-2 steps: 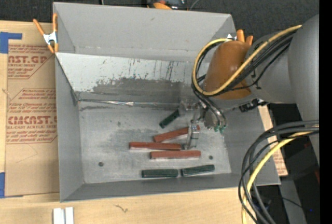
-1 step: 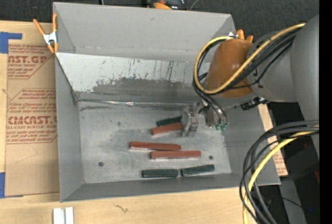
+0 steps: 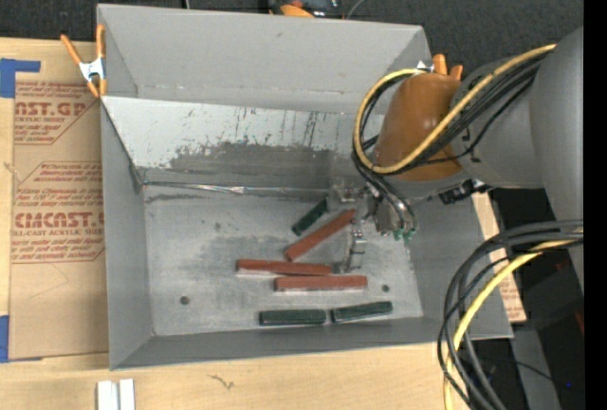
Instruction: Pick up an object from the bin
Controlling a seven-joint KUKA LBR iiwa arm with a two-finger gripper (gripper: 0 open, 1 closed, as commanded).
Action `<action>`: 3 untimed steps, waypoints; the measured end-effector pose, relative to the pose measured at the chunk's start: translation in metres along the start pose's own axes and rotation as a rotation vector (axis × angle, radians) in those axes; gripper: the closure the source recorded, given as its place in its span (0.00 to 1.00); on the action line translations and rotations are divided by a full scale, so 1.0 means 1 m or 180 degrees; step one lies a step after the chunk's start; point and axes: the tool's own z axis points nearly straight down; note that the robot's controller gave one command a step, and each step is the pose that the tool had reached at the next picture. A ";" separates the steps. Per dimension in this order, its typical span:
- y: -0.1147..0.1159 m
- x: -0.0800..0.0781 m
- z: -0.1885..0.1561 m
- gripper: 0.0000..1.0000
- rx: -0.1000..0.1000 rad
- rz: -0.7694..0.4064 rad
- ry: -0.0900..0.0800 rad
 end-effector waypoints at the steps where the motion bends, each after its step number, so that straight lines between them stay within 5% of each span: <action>1: -0.012 -0.013 -0.101 0.00 0.0004 -0.0222 -0.0029; 2: -0.012 -0.008 0.004 0.00 -0.0005 0.0088 0.0010; 3: -0.051 -0.014 0.000 0.00 0.0001 0.0256 -0.0003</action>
Offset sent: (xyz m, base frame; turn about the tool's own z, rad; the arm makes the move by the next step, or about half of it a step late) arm 0.0093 -0.0123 0.0962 -0.0695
